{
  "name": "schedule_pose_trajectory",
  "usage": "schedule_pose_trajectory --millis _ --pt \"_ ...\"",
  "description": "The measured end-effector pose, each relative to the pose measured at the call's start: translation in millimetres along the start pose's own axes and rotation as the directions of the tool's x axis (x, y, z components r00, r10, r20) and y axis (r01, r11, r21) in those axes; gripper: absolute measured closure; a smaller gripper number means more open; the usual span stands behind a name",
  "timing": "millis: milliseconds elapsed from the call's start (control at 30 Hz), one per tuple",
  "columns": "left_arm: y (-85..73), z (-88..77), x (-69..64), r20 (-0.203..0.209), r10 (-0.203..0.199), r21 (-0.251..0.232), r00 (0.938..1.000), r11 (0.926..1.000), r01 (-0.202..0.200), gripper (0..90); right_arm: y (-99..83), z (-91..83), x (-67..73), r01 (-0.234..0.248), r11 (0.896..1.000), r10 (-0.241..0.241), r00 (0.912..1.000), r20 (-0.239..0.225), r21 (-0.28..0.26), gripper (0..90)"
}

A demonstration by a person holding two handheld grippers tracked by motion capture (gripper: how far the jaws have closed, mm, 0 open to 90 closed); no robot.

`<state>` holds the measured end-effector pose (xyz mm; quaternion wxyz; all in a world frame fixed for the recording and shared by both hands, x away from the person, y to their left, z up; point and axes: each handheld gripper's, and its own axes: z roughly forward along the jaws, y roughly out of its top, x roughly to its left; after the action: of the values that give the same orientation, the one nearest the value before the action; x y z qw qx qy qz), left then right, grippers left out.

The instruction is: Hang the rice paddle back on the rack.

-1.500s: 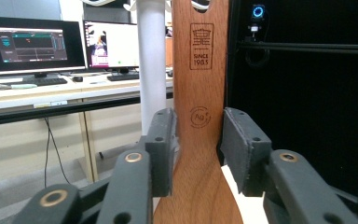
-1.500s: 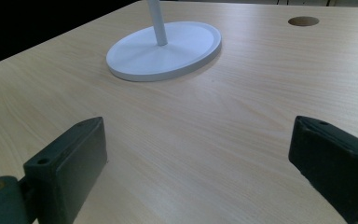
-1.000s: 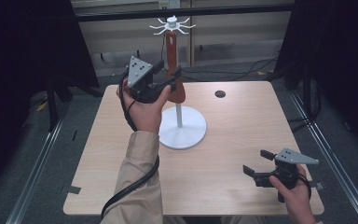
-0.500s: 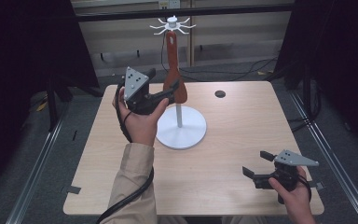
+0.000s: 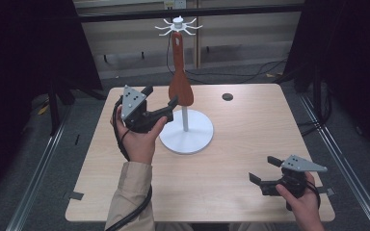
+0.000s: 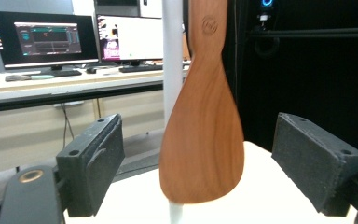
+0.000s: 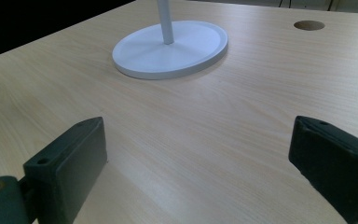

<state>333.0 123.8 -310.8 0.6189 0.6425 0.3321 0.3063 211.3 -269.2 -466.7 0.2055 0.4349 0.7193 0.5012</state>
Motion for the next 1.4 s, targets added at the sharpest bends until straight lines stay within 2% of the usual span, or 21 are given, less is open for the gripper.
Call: schedule_pose_trajectory --millis 133,200,233,267,333,367,400,467,567,1033,1133,1200,1400 --pt "-9.0 -6.4 4.2 -0.011 0.005 0.007 0.9999 1.0000 -0.005 16.3 -0.5 0.8 -0.3 0.006 1.000 -0.006 1.0000 -0.002 0.001 3.9" --pt "-12.5 -8.0 4.6 -0.012 -0.005 0.009 0.9999 1.0000 0.005 15.6 -0.6 0.9 -0.6 0.004 1.000 -0.004 1.0000 -0.001 0.003 3.9" --pt "-15.0 -10.2 5.2 -0.023 0.000 0.015 0.9997 0.9999 0.000 15.4 -0.7 0.9 -0.7 0.004 1.000 -0.004 1.0000 0.001 0.003 3.9" --pt "-17.1 -10.5 5.8 -0.012 0.003 0.016 0.9999 0.9999 -0.002 15.3 -0.8 0.9 -0.9 0.005 1.000 -0.005 1.0000 0.002 0.003 3.9" --pt "-21.6 -12.8 6.4 -0.018 0.016 0.025 0.9997 0.9995 -0.016 15.0 -0.9 0.9 -0.6 0.000 1.000 0.000 1.0000 0.004 0.008 3.9" --pt "-23.5 -14.1 5.5 -0.044 0.006 0.024 0.9990 0.9997 -0.005 15.0 -1.0 1.3 -0.8 0.004 1.000 -0.004 1.0000 0.001 0.005 3.8" --pt "-26.0 -14.9 7.6 -0.012 0.025 0.033 0.9996 0.9992 -0.025 15.0 -1.1 1.5 -0.7 0.004 1.000 -0.004 1.0000 -0.003 0.005 3.9" --pt "-30.3 -16.3 7.5 -0.019 0.005 0.032 0.9998 0.9995 -0.005 14.8 -1.1 1.6 -0.2 0.002 1.000 -0.002 1.0000 -0.003 0.010 3.8" --pt "-38.0 -19.2 9.7 -0.023 0.010 0.046 0.9997 0.9989 -0.009 14.8 -1.6 2.4 -0.3 0.005 1.000 -0.005 1.0000 -0.001 0.009 3.9" --pt "-68.9 -30.3 14.2 -0.031 -0.022 0.072 0.9993 0.9971 0.024 13.6 -2.9 3.4 -0.7 0.006 1.000 -0.006 1.0000 0.001 0.017 3.8" --pt "-73.5 -33.3 15.8 -0.025 -0.004 0.082 0.9997 0.9966 0.006 13.5 -3.4 3.4 -1.0 0.003 1.000 -0.003 1.0000 0.002 0.019 3.9" --pt "-77.6 -34.8 14.9 -0.036 -0.025 0.078 0.9990 0.9966 0.028 13.4 -3.5 3.4 -0.8 0.001 1.000 -0.001 1.0000 0.000 0.021 3.9" --pt "-88.3 -40.0 16.8 -0.036 -0.036 0.090 0.9987 0.9952 0.039 12.9 -3.9 4.4 -1.0 0.011 1.000 -0.011 0.9999 -0.003 0.023 3.8"
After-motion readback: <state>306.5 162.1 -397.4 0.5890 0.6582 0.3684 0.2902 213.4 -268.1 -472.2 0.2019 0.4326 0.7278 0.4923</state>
